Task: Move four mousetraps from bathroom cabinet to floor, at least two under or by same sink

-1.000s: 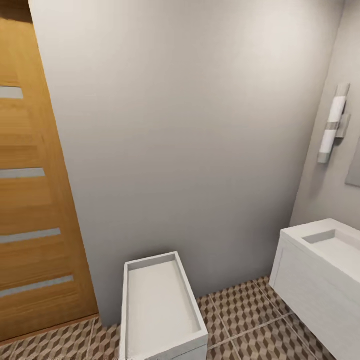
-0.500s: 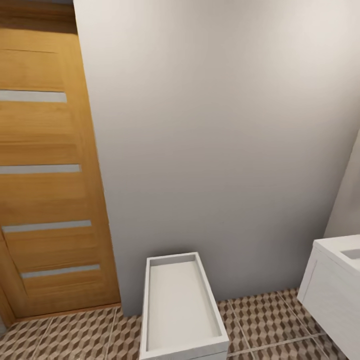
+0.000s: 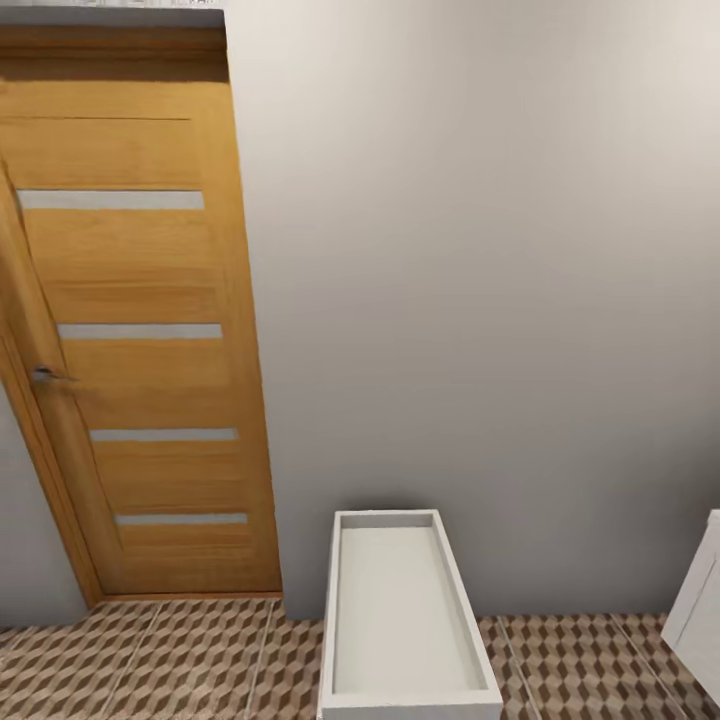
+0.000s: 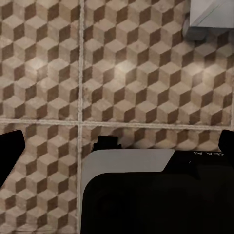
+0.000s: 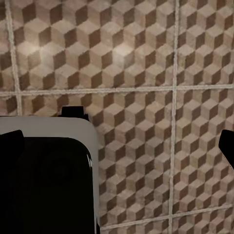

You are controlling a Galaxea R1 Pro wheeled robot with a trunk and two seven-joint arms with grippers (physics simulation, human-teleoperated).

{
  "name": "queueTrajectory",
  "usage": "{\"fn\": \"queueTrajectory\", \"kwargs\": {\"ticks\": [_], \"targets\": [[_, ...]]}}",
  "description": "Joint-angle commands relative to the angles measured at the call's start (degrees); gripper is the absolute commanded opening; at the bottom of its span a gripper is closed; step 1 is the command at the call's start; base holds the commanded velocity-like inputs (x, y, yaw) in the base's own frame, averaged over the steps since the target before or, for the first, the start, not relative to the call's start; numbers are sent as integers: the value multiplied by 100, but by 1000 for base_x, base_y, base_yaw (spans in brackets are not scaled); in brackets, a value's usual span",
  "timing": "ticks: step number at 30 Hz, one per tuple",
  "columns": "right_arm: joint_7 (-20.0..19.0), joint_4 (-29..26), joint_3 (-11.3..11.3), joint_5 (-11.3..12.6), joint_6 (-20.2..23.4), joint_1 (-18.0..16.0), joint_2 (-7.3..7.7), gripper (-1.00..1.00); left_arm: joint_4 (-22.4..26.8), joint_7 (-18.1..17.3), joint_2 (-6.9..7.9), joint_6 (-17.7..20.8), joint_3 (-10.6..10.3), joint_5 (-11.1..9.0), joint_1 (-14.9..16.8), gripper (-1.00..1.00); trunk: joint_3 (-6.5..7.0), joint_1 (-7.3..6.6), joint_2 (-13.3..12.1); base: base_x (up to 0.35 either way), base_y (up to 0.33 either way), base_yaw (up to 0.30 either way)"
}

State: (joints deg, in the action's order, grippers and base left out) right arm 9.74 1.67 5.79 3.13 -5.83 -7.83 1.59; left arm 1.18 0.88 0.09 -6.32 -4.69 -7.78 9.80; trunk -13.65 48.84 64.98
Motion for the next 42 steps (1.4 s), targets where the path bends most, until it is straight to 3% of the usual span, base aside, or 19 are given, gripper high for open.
{"fn": "queueTrajectory", "kwargs": {"ticks": [1,42], "targets": [[11,18,48,32,-33,-8,-1,100,-5,9,-1,-18,-50,-57,5,100,-7,0,5,0,0,300],[2,18,53,17,-41,-8,-6,100,-4,9,-1,-18,-50,-57,5,100,-7,0,5,0,0,300]]}}
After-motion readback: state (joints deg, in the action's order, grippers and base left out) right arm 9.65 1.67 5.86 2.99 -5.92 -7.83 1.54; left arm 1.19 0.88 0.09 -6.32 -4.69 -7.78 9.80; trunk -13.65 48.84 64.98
